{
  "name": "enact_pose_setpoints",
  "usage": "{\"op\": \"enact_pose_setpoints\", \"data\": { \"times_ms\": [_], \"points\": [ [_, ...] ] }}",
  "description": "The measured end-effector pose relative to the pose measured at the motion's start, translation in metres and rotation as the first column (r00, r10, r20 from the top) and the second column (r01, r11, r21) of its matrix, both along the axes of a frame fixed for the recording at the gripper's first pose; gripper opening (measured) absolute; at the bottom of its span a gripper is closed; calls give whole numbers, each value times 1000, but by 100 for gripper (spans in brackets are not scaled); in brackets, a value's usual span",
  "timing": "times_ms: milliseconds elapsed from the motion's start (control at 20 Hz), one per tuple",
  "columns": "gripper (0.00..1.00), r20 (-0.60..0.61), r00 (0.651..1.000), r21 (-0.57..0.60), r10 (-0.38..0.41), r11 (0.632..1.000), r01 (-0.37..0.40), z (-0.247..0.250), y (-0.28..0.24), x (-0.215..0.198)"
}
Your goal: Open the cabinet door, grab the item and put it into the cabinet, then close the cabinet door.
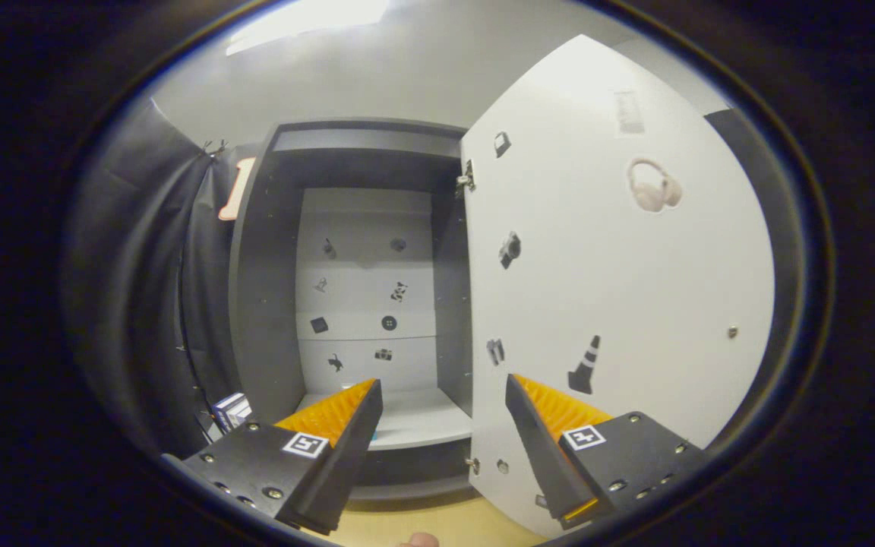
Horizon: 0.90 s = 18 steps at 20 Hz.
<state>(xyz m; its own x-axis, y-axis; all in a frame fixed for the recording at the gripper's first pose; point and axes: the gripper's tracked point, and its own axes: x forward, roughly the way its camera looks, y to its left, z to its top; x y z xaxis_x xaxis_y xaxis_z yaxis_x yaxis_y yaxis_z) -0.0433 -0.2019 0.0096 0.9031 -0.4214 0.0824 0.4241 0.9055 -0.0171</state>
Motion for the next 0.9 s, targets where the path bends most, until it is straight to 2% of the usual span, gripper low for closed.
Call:
{"op": "enact_pose_setpoints", "data": {
  "times_ms": [450,900],
  "points": [
    [96,59,986,12,-157,988,157,17,-53,-99],
    [96,164,919,49,-358,934,355,39,-120,-193]
  ]
}}
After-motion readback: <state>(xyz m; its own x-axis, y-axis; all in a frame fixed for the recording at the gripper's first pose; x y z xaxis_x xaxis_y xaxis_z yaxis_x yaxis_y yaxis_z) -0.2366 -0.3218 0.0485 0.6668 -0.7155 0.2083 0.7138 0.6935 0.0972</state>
